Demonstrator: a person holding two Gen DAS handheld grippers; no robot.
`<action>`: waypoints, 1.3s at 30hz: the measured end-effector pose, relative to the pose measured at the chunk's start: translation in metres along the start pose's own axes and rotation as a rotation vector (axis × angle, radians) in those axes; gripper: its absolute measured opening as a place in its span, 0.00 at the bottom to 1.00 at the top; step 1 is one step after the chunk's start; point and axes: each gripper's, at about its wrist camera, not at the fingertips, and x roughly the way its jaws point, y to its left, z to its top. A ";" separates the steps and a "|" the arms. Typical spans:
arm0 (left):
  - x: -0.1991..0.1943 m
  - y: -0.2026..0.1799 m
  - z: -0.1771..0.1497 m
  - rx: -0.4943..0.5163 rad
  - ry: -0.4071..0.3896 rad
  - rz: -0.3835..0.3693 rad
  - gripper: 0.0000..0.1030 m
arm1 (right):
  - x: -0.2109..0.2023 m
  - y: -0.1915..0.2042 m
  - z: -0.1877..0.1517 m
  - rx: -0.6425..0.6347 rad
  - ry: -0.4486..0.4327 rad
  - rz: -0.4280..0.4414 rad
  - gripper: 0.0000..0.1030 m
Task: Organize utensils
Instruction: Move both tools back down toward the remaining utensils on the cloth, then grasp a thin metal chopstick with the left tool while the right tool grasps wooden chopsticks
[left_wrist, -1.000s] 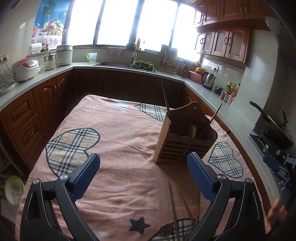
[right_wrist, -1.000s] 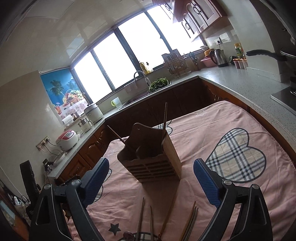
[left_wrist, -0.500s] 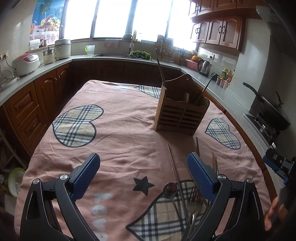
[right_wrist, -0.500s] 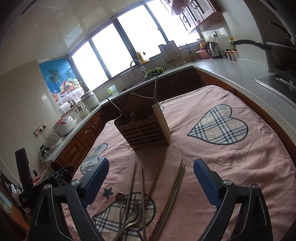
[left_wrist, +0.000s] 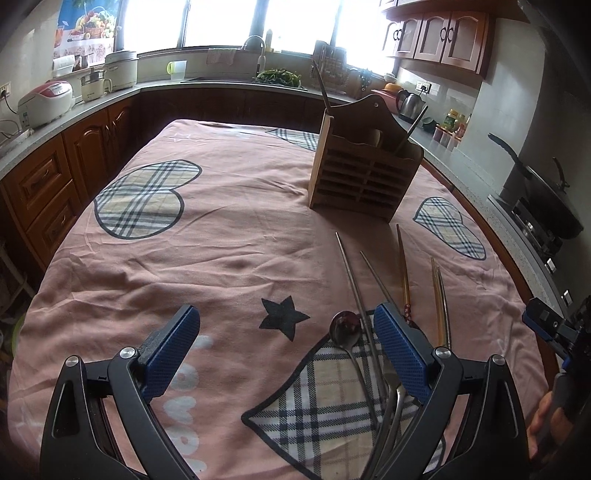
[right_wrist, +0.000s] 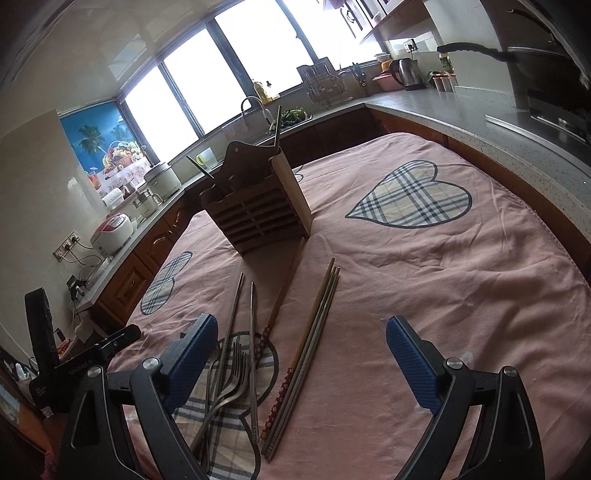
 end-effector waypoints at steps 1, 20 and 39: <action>0.001 -0.001 0.001 0.002 0.003 0.000 0.94 | 0.002 -0.001 0.000 -0.001 0.005 -0.002 0.91; 0.084 -0.034 0.039 0.128 0.171 0.011 0.94 | 0.078 -0.017 0.019 0.004 0.170 -0.106 0.50; 0.171 -0.056 0.072 0.172 0.301 0.006 0.55 | 0.150 -0.015 0.043 -0.057 0.328 -0.188 0.17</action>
